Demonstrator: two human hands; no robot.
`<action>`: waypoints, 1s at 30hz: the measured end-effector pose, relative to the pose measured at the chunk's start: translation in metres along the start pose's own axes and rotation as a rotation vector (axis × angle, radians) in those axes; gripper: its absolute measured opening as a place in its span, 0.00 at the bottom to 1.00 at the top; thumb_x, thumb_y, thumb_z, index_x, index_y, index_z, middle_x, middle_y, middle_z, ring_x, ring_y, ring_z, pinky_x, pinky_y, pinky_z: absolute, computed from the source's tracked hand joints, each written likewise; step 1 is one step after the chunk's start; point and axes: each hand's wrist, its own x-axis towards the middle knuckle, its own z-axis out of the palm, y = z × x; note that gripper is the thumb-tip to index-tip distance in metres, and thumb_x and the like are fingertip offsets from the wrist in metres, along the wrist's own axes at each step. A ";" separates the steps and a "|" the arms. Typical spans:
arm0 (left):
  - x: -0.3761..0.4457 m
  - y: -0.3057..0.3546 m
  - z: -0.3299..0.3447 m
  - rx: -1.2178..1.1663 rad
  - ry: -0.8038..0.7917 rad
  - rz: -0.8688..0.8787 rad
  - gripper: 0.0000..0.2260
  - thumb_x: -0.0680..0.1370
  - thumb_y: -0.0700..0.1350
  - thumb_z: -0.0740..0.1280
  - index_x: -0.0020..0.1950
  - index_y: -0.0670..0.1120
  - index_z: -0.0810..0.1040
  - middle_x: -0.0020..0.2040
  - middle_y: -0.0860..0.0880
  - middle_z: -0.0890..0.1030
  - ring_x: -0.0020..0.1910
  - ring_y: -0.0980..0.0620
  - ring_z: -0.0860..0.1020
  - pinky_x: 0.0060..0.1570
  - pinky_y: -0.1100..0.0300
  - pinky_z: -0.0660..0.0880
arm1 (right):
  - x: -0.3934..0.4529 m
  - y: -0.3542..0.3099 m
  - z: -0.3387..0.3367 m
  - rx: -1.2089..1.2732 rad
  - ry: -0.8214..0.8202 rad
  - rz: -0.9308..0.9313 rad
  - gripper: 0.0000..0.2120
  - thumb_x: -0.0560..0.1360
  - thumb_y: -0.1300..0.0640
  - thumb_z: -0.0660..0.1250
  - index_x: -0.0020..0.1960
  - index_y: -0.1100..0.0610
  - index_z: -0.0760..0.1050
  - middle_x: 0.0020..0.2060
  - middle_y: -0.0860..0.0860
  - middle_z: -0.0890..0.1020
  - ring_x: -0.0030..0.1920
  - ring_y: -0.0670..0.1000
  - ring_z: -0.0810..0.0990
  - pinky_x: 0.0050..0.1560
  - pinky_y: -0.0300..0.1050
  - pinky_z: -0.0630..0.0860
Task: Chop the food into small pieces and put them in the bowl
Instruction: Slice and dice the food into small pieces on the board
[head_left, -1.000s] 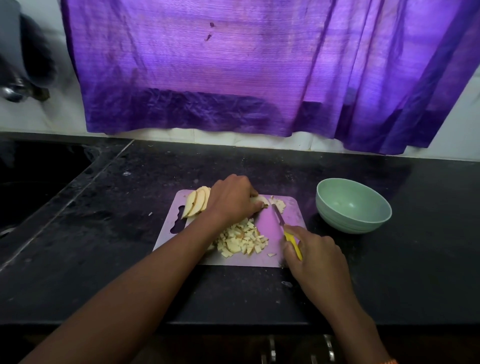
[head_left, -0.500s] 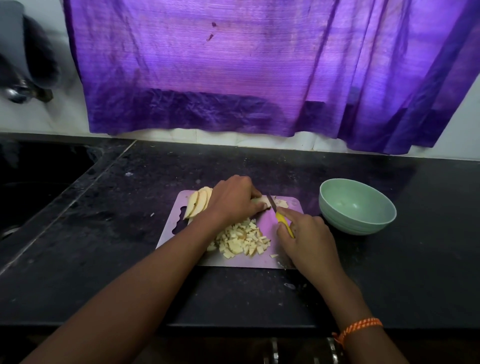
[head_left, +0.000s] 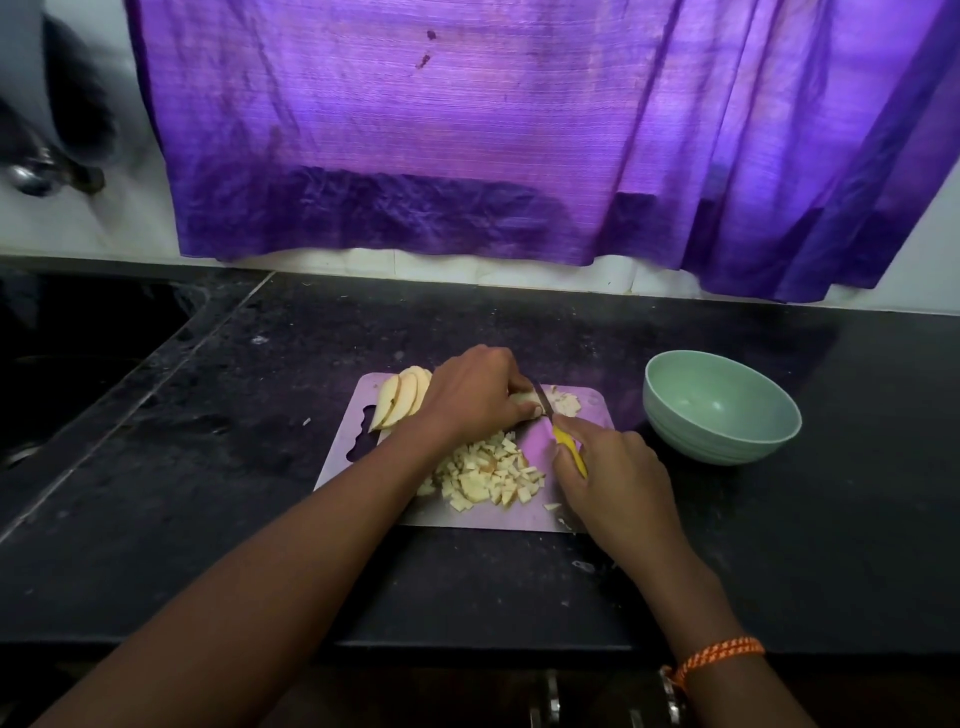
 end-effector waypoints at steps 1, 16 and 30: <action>0.000 0.000 0.001 0.004 -0.002 0.002 0.16 0.76 0.62 0.74 0.55 0.53 0.89 0.48 0.56 0.85 0.45 0.53 0.81 0.39 0.55 0.79 | 0.002 -0.001 -0.001 -0.001 -0.010 0.000 0.18 0.81 0.48 0.61 0.71 0.44 0.74 0.50 0.56 0.83 0.49 0.59 0.80 0.46 0.52 0.78; 0.001 0.005 0.001 0.090 0.058 0.026 0.20 0.77 0.65 0.73 0.59 0.52 0.88 0.54 0.56 0.86 0.51 0.54 0.81 0.35 0.57 0.73 | -0.024 0.014 -0.003 0.025 0.000 0.012 0.20 0.80 0.43 0.62 0.72 0.40 0.73 0.48 0.54 0.84 0.49 0.58 0.80 0.45 0.51 0.76; 0.000 -0.004 -0.014 0.031 0.027 0.032 0.14 0.79 0.61 0.73 0.59 0.55 0.89 0.56 0.58 0.87 0.52 0.54 0.82 0.46 0.53 0.81 | -0.014 0.011 0.000 0.214 0.076 0.077 0.24 0.77 0.42 0.60 0.72 0.42 0.75 0.35 0.52 0.78 0.39 0.55 0.76 0.44 0.52 0.78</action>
